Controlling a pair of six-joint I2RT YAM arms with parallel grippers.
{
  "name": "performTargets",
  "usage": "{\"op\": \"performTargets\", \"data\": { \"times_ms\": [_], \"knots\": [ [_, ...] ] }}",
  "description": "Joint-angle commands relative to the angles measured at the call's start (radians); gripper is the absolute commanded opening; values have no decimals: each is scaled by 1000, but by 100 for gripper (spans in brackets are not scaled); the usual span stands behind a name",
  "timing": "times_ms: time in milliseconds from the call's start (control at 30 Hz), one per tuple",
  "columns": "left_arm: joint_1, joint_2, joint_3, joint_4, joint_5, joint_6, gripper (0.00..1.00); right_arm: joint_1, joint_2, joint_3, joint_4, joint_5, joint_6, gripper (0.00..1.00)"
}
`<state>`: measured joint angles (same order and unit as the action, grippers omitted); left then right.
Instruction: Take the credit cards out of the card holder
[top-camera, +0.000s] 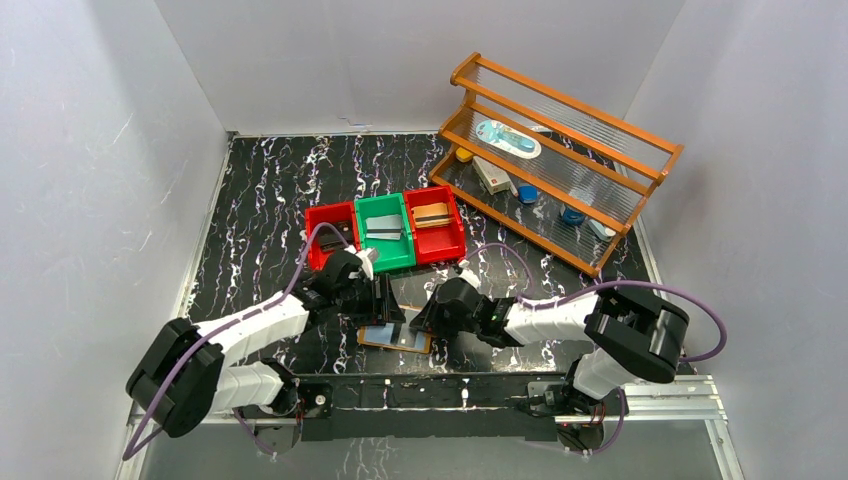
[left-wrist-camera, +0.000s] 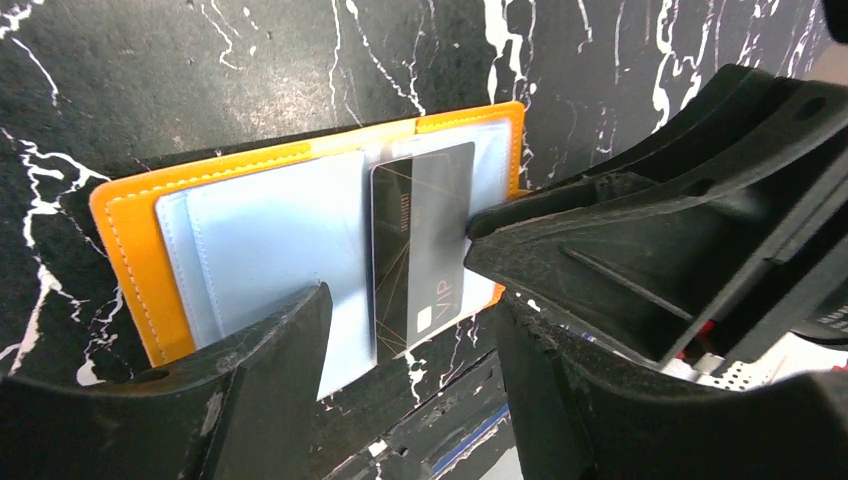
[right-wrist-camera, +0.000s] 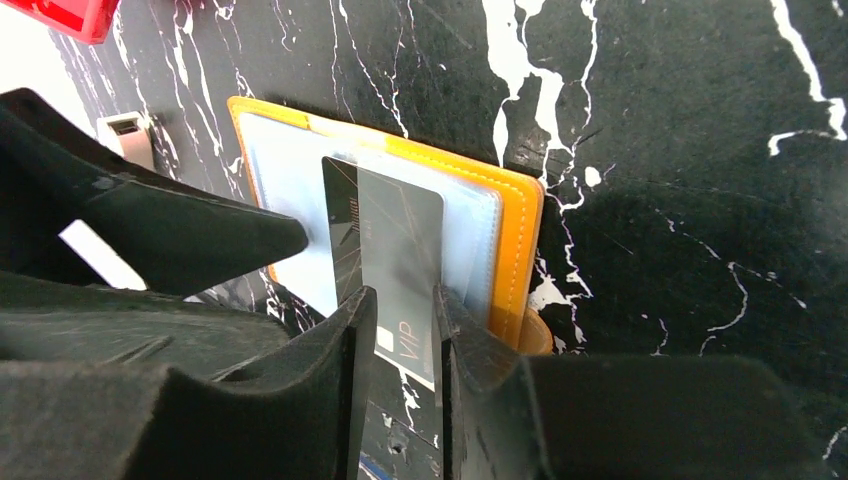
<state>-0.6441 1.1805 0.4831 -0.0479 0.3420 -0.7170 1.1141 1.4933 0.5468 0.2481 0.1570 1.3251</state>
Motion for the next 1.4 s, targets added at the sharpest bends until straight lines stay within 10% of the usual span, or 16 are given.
{"op": "performTargets", "data": {
  "times_ms": [0, 933, 1367],
  "knots": [
    [3, 33, -29, 54, 64, -14, 59, 2, 56, -61, -71, 4, 21, 36],
    [3, 23, -67, 48, 37, -31, 1, -4, 55, -89, -61, 8, 37, 35],
    [3, -33, -3, -75, -28, 31, 0, -8, 28, -100, -42, 14, 28, 40]
  ]
}}
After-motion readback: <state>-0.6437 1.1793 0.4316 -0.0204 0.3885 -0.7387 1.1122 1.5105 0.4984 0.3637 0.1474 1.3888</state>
